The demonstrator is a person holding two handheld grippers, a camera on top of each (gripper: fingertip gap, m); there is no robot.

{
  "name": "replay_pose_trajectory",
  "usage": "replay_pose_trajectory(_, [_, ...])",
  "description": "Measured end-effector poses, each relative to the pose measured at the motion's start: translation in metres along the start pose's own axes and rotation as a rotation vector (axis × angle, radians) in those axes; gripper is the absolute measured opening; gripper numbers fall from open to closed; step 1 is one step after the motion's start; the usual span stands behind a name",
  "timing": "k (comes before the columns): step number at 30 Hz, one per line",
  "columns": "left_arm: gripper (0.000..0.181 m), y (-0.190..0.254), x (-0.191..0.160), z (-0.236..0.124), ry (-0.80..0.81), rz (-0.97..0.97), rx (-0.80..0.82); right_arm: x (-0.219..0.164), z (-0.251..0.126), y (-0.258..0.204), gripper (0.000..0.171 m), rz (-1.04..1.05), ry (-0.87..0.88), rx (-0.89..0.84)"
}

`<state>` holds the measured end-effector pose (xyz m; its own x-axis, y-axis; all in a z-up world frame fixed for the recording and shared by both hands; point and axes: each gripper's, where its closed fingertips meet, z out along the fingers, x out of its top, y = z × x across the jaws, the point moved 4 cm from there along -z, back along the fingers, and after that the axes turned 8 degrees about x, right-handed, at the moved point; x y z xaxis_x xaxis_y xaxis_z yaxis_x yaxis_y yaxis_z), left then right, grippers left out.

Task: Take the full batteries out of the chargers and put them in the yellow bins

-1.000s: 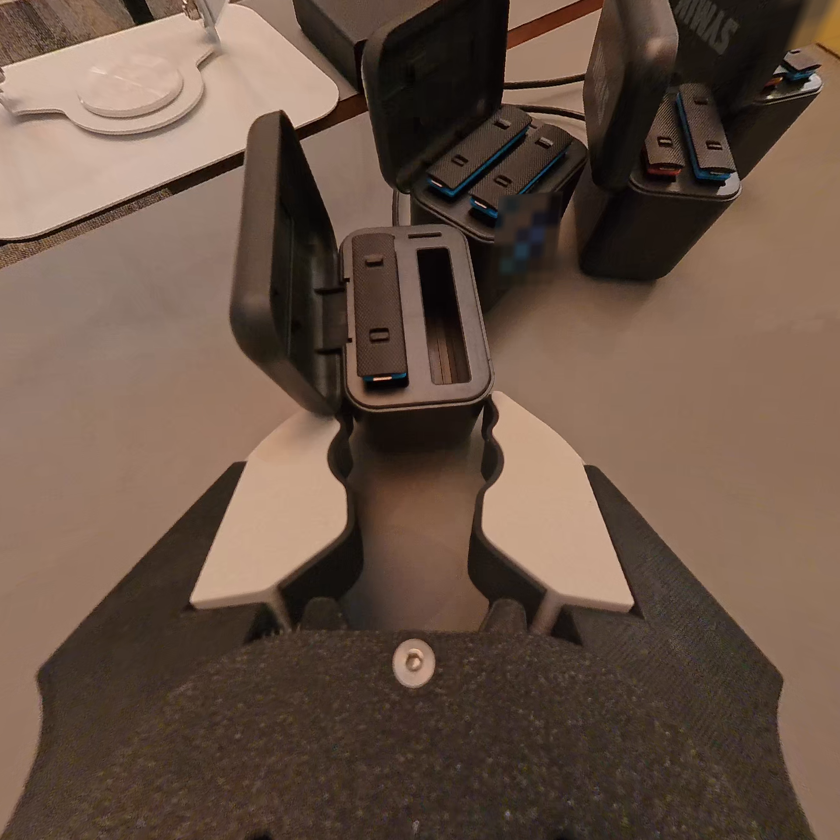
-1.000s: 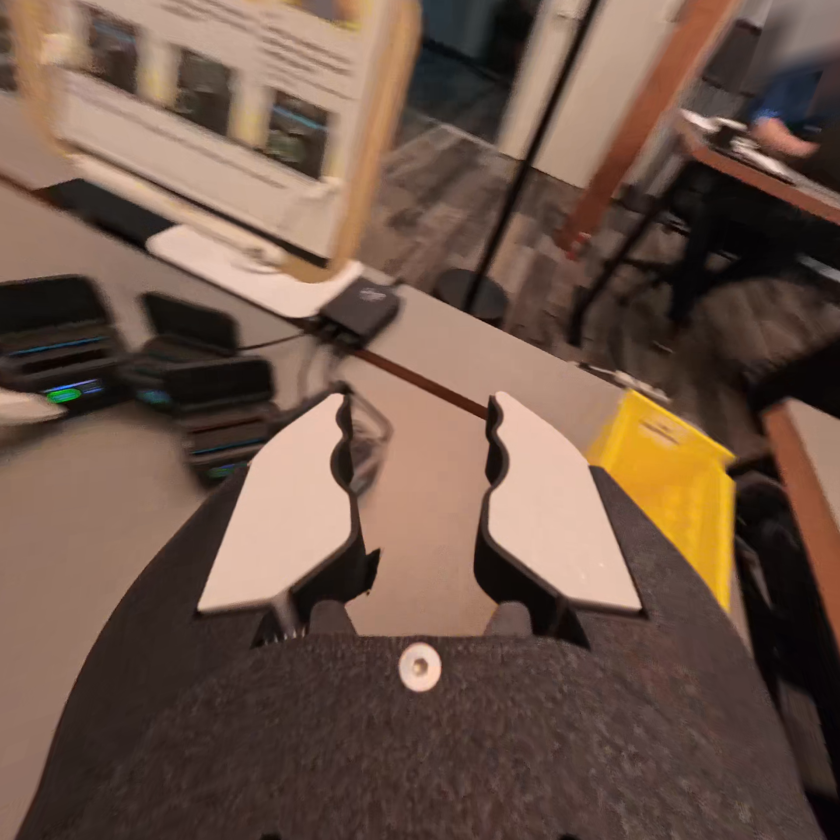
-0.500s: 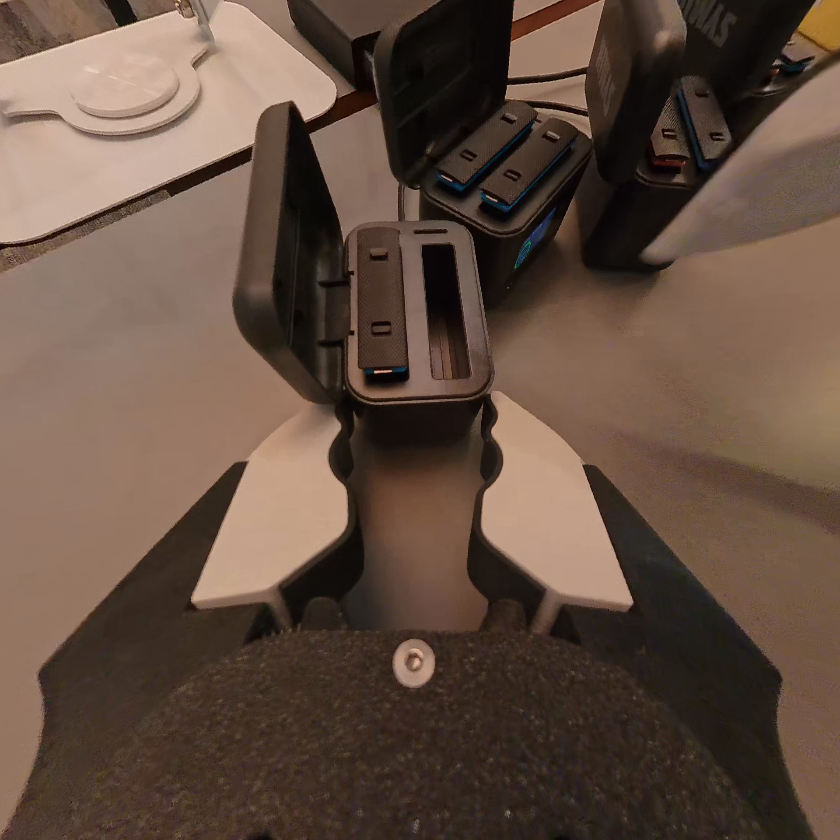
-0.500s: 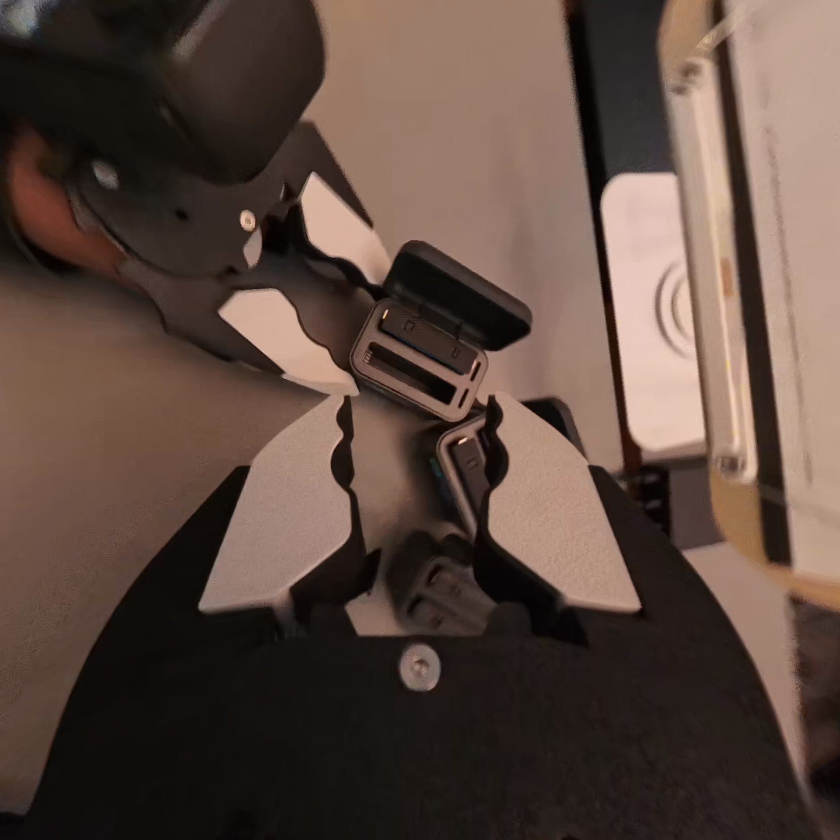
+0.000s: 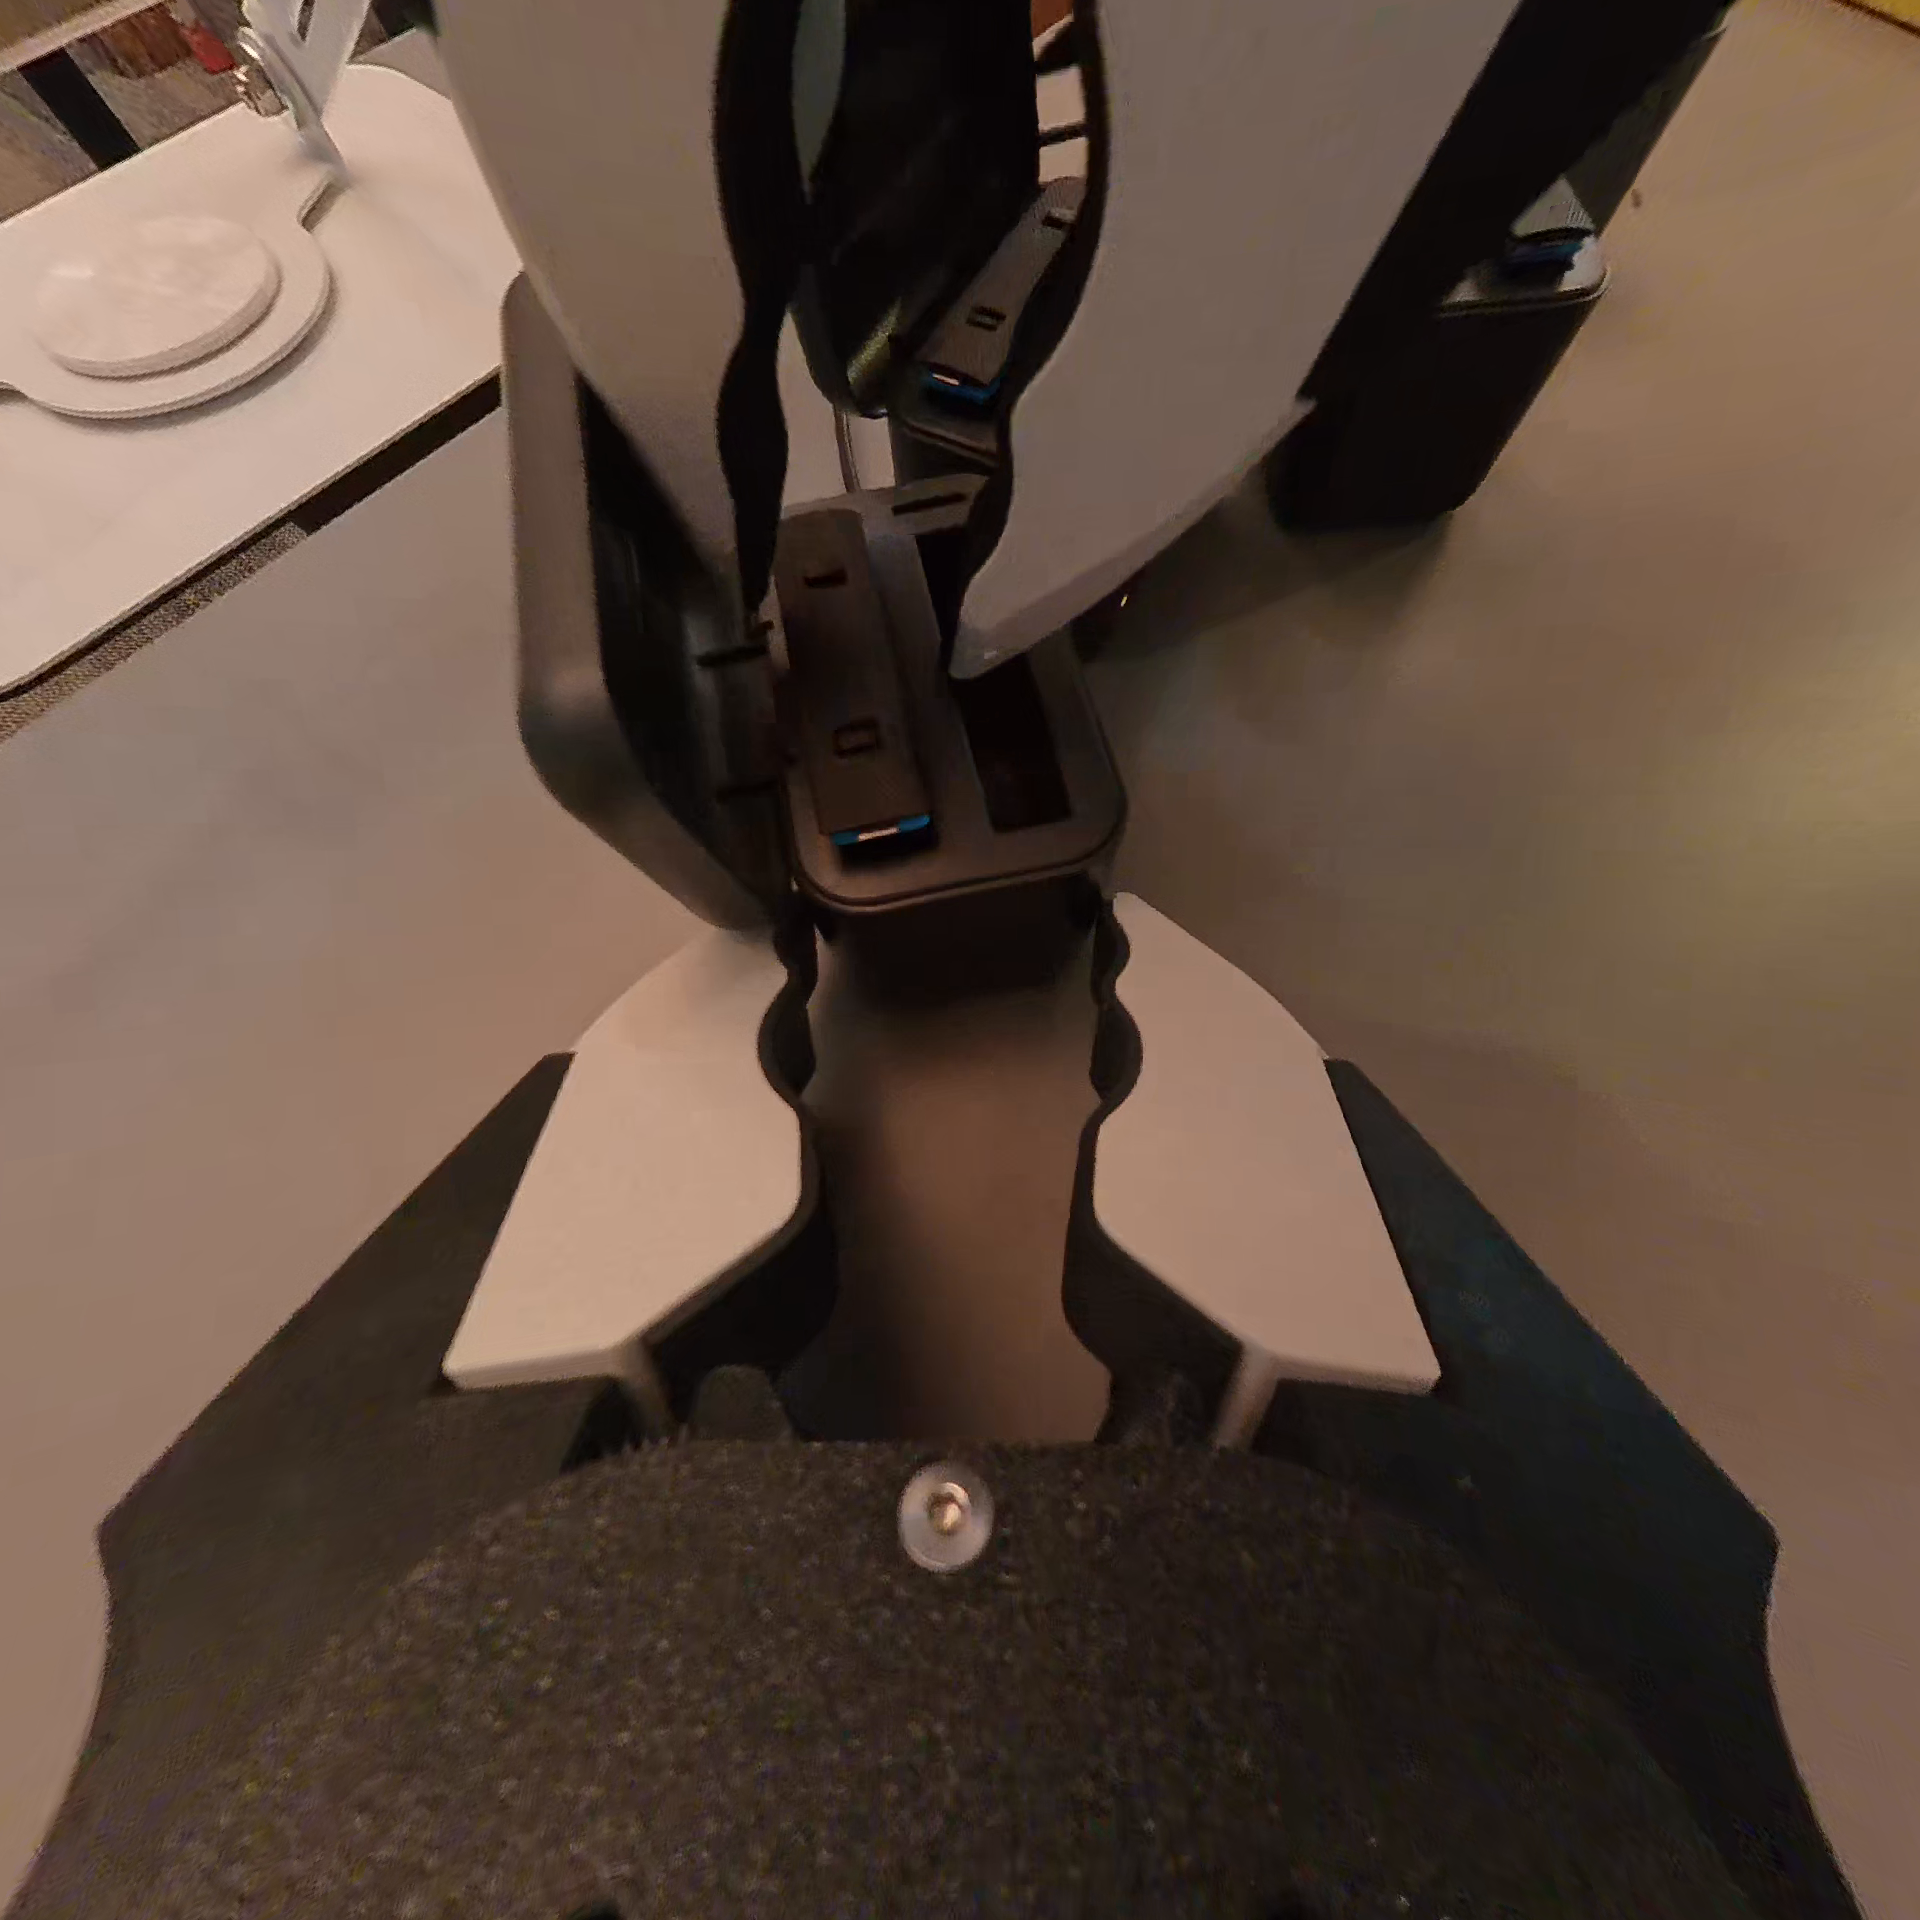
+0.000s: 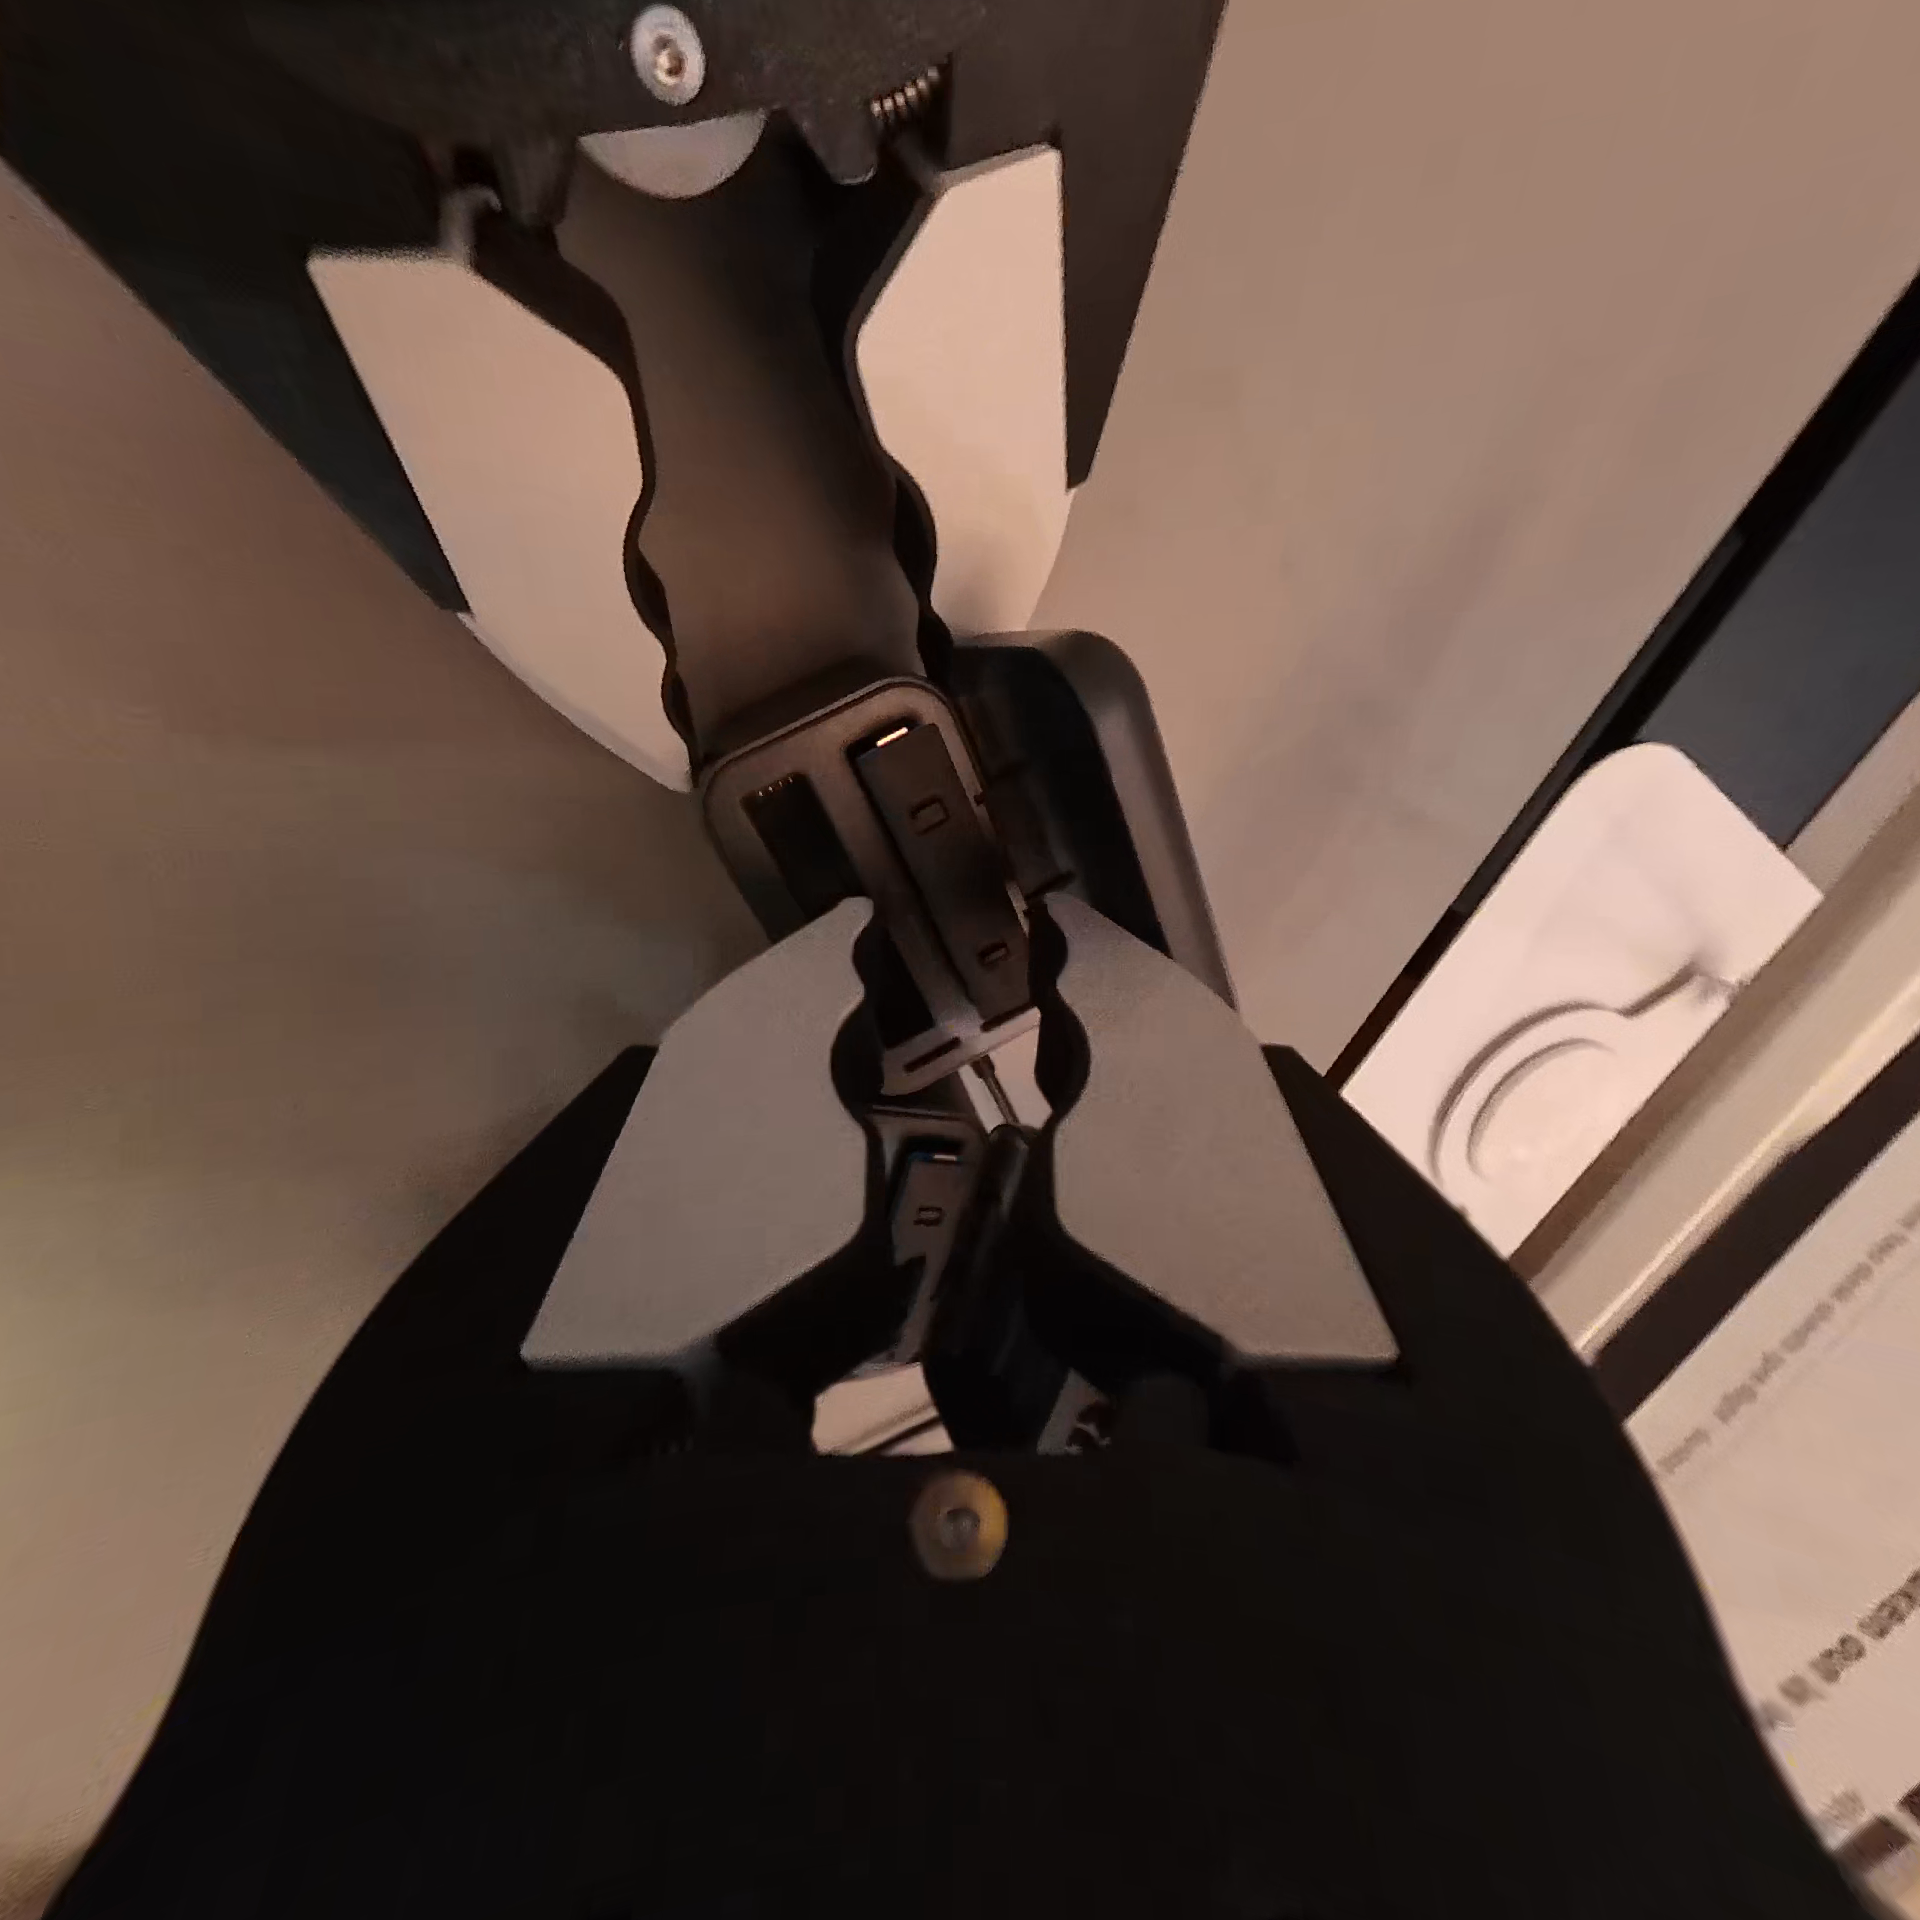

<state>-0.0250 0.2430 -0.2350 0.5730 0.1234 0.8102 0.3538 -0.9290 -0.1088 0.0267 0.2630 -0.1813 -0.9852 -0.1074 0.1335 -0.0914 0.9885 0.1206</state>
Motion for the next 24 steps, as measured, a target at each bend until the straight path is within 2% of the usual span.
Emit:
replay_pose_trajectory(6, [0.052,-0.002,0.000,0.000,0.003,-0.009,-0.029,0.007,0.001,0.004,0.020,-0.132,-0.074,0.073])
replay_pose_trajectory(10, [0.060,-0.001,0.000,0.002,-0.006,-0.015,-0.039,0.011,0.001,0.008,0.016,-0.182,-0.106,0.117])
replay_pose_trajectory(13, [0.064,0.000,-0.001,0.004,-0.023,-0.013,-0.027,0.014,0.004,0.008,0.014,-0.209,-0.096,0.132])
replay_pose_trajectory(16, [0.056,-0.003,0.000,0.005,-0.021,-0.039,0.002,0.014,0.004,0.009,0.014,-0.218,-0.081,0.137])
replay_pose_trajectory(20, [0.055,-0.003,0.002,0.006,-0.016,-0.052,0.016,0.012,0.003,0.008,0.013,-0.237,-0.060,0.112])
replay_pose_trajectory(21, [0.055,-0.004,0.002,0.006,-0.018,-0.066,0.014,0.012,0.001,0.008,0.011,-0.238,-0.045,0.107])
replay_pose_trajectory(22, [0.055,-0.006,0.002,0.006,-0.020,-0.092,0.008,0.012,-0.002,0.007,0.000,-0.232,-0.016,0.105])
replay_pose_trajectory(24, [0.055,-0.011,0.003,0.005,-0.014,-0.113,-0.001,0.015,-0.010,0.011,0.000,-0.211,0.048,0.057])
